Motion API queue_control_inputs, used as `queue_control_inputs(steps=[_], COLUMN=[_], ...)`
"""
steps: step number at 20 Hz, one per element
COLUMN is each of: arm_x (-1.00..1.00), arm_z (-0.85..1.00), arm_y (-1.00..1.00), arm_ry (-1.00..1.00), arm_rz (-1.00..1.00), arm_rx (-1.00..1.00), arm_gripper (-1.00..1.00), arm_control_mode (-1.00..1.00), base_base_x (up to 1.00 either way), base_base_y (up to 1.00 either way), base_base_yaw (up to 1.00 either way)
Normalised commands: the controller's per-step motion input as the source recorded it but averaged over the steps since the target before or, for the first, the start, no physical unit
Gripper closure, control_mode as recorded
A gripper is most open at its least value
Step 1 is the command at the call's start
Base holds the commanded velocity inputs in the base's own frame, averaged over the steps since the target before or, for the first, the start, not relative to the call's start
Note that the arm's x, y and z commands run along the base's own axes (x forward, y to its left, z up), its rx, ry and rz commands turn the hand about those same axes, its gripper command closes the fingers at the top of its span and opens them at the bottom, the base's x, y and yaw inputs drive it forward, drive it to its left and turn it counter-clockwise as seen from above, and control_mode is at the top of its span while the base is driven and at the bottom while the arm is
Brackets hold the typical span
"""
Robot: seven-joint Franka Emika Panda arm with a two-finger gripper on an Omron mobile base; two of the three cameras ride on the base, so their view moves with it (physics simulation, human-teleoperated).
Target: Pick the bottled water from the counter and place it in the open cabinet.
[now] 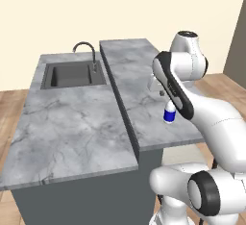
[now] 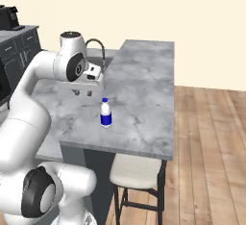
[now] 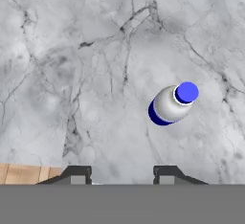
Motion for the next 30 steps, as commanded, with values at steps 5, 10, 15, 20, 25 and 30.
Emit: queue_control_inputs(steps=[5, 10, 15, 20, 25, 30], arm_x=[0.14, 0.12, 0.16, 0.12, 0.15, 0.02], arm_z=[-0.17, -0.05, 0.0, 0.0, -0.03, -0.07], arm_y=[-0.29, -0.76, -0.73, -0.32, -0.02, 0.0], arm_ry=[0.14, -0.02, -0.03, -0.09, -0.12, -0.2], arm_rz=[0.02, 0.0, 0.02, 0.09, 0.14, 0.17], arm_rx=[0.0, 0.09, 0.13, 0.16, 0.14, 0.11], arm_gripper=[-1.0, -1.0, -1.0, -1.0, -1.0, -1.0], arm_control_mode=[-1.0, -1.0, -1.0, -1.0, -1.0, -1.0], base_base_x=[0.0, 0.0, 0.0, 0.0, 0.0, 0.0], base_base_y=[0.0, 0.0, 0.0, 0.0, 0.0, 0.0], base_base_yaw=[0.0, 0.0, 0.0, 0.0, 0.0, 0.0])
